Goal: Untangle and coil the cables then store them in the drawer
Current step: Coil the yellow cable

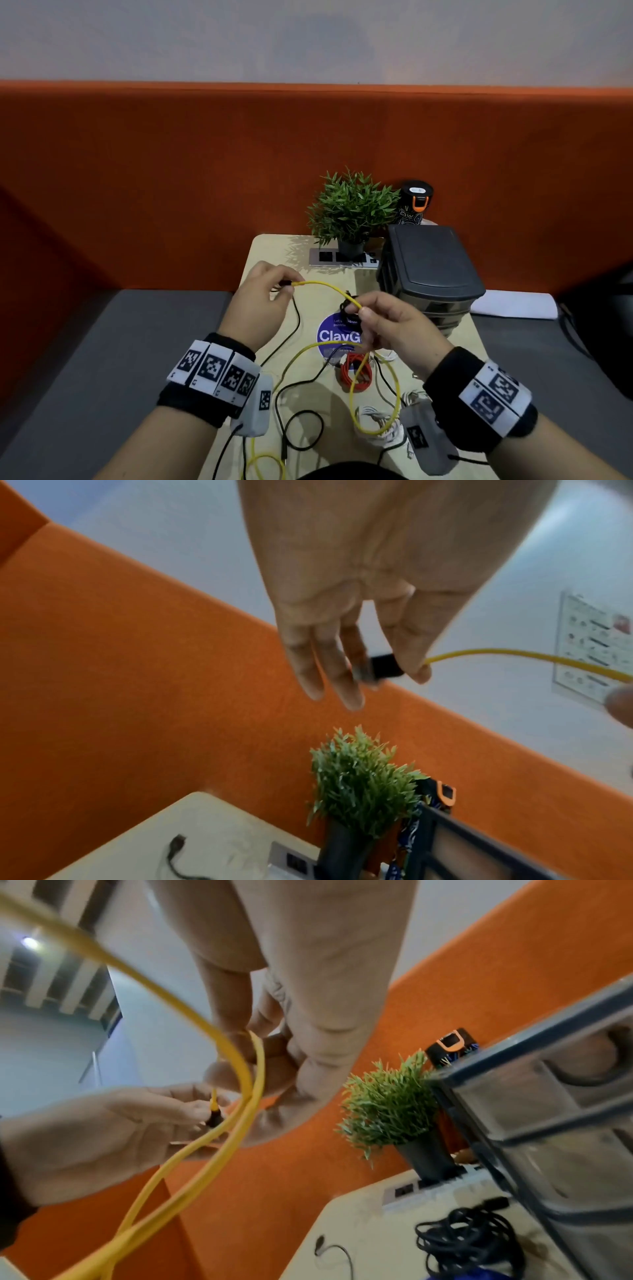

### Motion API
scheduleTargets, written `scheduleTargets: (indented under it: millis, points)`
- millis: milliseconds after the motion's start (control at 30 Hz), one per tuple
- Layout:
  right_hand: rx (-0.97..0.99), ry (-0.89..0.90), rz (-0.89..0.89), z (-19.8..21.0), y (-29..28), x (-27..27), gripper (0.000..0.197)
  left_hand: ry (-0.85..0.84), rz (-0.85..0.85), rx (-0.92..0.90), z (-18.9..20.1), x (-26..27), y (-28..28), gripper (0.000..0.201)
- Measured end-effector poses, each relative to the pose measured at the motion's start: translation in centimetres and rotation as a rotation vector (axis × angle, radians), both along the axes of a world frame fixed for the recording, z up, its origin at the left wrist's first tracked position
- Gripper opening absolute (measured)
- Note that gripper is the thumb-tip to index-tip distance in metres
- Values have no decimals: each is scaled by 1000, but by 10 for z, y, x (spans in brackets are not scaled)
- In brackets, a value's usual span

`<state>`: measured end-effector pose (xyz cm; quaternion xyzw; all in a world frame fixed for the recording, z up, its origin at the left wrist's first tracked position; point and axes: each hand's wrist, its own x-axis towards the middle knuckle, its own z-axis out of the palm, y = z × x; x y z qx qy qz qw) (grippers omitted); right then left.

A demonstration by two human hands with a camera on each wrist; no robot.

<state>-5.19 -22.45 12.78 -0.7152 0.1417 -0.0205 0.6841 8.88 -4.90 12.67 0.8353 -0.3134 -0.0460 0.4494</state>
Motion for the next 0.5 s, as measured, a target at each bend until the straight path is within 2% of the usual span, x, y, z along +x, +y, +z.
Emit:
scheduleTargets:
  millis: [100,167,233,300,367,500]
  points:
    - [-43,-66,-33,16,5,1,23,59,-181,110,15,-14,-3,33]
    - [-136,-87,-93,23,8,4,21,182,-253,9,24,-26,-7,38]
    - [-267,-105,-146,30,9,6,17,351,-265,-181,34,-36,-12,34]
    - [-408,-126,-135,38,8,4,15,447,-229,-294,45,-42,-15,19]
    - [-511,-139,-113,47,6,3,15,483,-211,-296,52,-43,-15,26]
    - [-541,-233,-154,60,1,4,15,630,-291,-212,63,-44,-14,34]
